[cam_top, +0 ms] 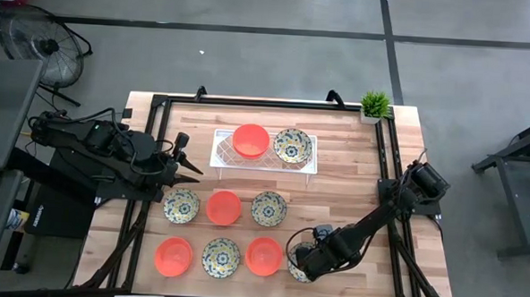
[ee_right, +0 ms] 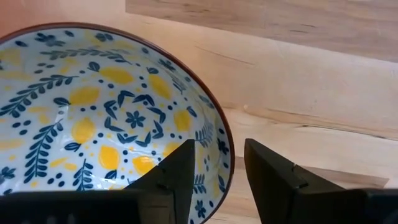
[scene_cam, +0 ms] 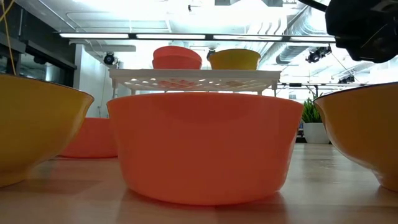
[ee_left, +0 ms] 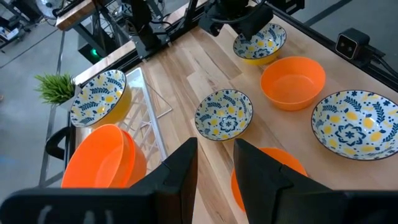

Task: Pick & Place Mini bowls
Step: Stack the yellow patterned bowl on top of the other yellow patterned bowl on the shelf, then stack the yellow patterned bowl on top of the other yellow patterned bowls on the shelf

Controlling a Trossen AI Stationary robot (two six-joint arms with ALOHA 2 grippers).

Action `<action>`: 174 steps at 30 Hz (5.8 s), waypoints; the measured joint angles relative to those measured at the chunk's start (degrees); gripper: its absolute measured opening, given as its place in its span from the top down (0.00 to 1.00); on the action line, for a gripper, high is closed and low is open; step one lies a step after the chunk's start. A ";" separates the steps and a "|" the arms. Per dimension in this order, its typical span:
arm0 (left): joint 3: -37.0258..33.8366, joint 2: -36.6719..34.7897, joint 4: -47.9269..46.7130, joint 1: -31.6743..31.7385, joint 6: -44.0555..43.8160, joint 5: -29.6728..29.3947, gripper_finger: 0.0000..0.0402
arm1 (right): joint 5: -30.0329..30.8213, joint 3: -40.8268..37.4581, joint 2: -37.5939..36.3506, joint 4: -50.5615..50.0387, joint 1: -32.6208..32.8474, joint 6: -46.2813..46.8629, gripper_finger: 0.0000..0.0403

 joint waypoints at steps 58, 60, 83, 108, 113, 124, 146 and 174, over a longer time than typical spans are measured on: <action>0.00 0.00 -0.81 0.01 0.66 -0.04 0.75 | 7.40 0.00 -22.18 -16.08 -1.26 -6.58 1.00; 0.00 0.00 -0.83 0.00 0.65 -0.04 0.75 | 7.62 0.00 -22.78 -16.67 -1.88 -7.58 1.00; -0.07 -4.59 -3.96 0.04 1.65 -1.23 0.75 | 9.20 0.11 -32.18 -18.43 -14.51 -23.46 1.00; -0.07 -7.89 -5.88 0.04 3.08 -3.27 0.75 | -5.13 25.73 -24.79 -30.66 -52.48 -59.30 1.00; -0.04 -7.91 -5.86 0.04 3.08 -3.32 0.75 | -9.92 32.37 -18.06 -33.20 -58.29 -65.02 1.00; -0.04 -7.91 -5.86 0.04 2.97 -3.32 0.75 | -15.18 40.63 -5.48 -37.20 -64.47 -72.30 1.00; 0.00 -7.89 -5.84 0.03 2.61 -3.32 0.75 | -13.26 34.30 -4.61 -34.67 -64.04 -70.82 1.00; 0.00 -7.91 -6.00 0.04 1.55 -2.99 0.75 | -11.67 31.82 -6.32 -32.45 -63.98 -72.65 0.78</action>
